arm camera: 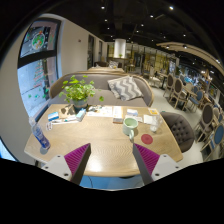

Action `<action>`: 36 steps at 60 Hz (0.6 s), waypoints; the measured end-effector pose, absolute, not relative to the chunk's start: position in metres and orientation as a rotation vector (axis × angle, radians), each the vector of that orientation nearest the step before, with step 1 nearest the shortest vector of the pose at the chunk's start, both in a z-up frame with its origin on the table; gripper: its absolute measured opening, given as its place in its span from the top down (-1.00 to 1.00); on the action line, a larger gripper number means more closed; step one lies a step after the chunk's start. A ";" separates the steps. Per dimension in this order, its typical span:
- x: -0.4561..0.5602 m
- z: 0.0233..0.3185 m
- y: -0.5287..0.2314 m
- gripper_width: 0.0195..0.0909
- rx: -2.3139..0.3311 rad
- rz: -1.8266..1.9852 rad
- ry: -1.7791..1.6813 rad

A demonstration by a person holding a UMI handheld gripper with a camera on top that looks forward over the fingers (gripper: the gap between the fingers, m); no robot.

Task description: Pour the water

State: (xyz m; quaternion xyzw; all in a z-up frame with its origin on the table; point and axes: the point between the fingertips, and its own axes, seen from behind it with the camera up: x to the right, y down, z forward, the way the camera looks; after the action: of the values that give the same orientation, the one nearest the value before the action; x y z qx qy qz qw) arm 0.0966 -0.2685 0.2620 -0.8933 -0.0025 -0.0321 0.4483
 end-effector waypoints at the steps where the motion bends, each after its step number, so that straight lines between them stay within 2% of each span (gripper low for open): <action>1: 0.096 0.262 -0.269 -0.86 -2.211 -0.081 -0.009; 7: 0.085 0.255 -0.275 -0.86 -2.220 -0.094 -0.015; 20: 0.004 0.210 -0.295 -0.85 -2.248 -0.074 0.010; 36: -0.146 0.156 -0.324 -0.87 -2.298 0.055 -0.026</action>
State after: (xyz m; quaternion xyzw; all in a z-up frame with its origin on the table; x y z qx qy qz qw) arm -0.1460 -0.3241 0.1557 -0.9123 -0.0103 0.0217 0.4088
